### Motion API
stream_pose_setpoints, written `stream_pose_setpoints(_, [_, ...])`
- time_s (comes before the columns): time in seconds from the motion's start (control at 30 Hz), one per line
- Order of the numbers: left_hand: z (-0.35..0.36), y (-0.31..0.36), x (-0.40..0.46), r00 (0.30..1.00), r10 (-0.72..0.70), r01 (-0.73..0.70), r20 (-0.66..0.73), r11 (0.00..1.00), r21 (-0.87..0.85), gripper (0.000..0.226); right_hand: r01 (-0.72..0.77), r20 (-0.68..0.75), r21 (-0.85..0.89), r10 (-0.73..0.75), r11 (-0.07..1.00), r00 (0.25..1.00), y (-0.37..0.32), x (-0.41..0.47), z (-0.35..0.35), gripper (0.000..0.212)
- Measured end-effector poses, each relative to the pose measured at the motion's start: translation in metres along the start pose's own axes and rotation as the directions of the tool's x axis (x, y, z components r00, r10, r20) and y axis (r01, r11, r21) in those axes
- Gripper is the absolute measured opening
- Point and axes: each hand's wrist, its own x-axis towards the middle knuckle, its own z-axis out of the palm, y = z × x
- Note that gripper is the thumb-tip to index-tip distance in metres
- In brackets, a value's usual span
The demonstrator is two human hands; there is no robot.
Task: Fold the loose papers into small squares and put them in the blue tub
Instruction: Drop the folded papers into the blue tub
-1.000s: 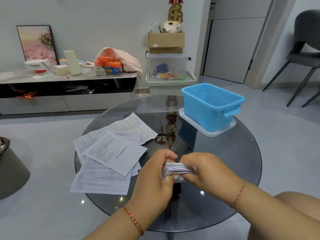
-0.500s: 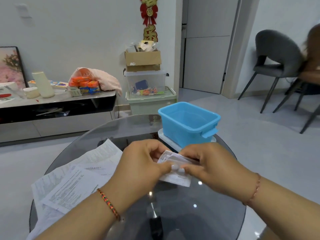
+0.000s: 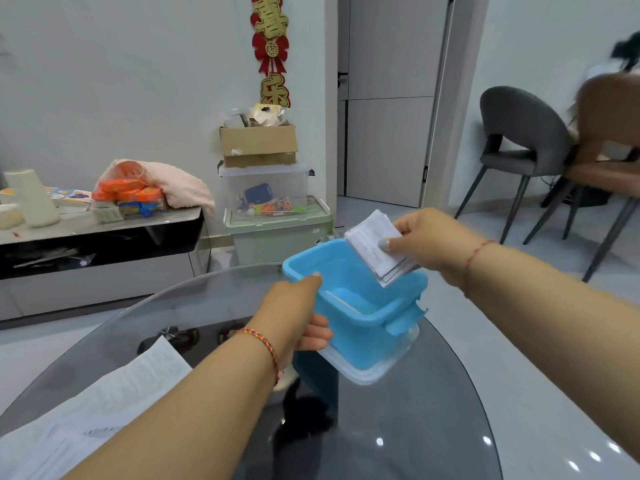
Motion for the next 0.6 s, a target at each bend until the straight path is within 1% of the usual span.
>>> stream_pose_setpoints(0.07, [0.006,-0.002,0.010,0.999,-0.010,0.009,0.032,0.999,0.038,0.029,-0.024,0.041,-0.041,0.026,0.999,0.999,-0.001,0.018,0.011,0.015])
stream_pose_setpoints(0.1, [0.008,-0.005,0.012,1.000,0.004,-0.005,0.030,1.000,0.030,0.025,-0.024,0.057,-0.080,0.029,0.996,0.998,-0.002,0.024,0.018,0.018])
stream_pose_setpoints(0.2, [0.012,-0.007,0.020,0.996,0.085,-0.085,-0.003,0.996,-0.018,0.017,-0.017,0.076,-0.238,0.036,0.971,0.996,-0.005,0.044,0.034,0.027])
stream_pose_setpoints(0.33, [0.009,-0.010,0.021,0.994,0.111,-0.111,-0.005,0.993,-0.050,0.013,0.000,0.110,-0.442,0.054,0.897,0.992,-0.009,0.053,0.049,0.026])
stream_pose_setpoints(0.43, [0.002,-0.013,0.018,0.996,0.088,-0.089,-0.021,0.996,-0.025,0.012,0.008,0.137,-0.505,0.071,0.863,0.988,-0.009,0.058,0.058,0.026])
stream_pose_setpoints(0.47, [0.000,-0.013,0.017,0.993,0.103,-0.101,-0.059,0.994,0.032,0.016,-0.002,0.145,-0.506,0.087,0.863,0.986,-0.011,0.057,0.059,0.025])
stream_pose_setpoints(0.5, [-0.002,-0.013,0.018,0.981,0.150,-0.132,-0.120,0.980,0.146,0.024,-0.012,0.146,-0.496,0.097,0.868,0.985,-0.010,0.059,0.059,0.024])
stream_pose_setpoints(0.53, [-0.006,-0.012,0.021,0.951,0.240,-0.170,-0.193,0.931,0.323,0.038,-0.025,0.144,-0.482,0.107,0.876,0.984,-0.011,0.059,0.058,0.023])
stream_pose_setpoints(0.57, [-0.011,-0.010,0.025,0.887,0.388,-0.223,-0.249,0.834,0.505,0.046,-0.036,0.142,-0.474,0.117,0.880,0.983,-0.009,0.061,0.058,0.022])
stream_pose_setpoints(0.6, [-0.016,-0.006,0.027,0.797,0.554,-0.300,-0.241,0.709,0.638,0.043,-0.037,0.139,-0.472,0.116,0.881,0.983,-0.009,0.060,0.058,0.022])
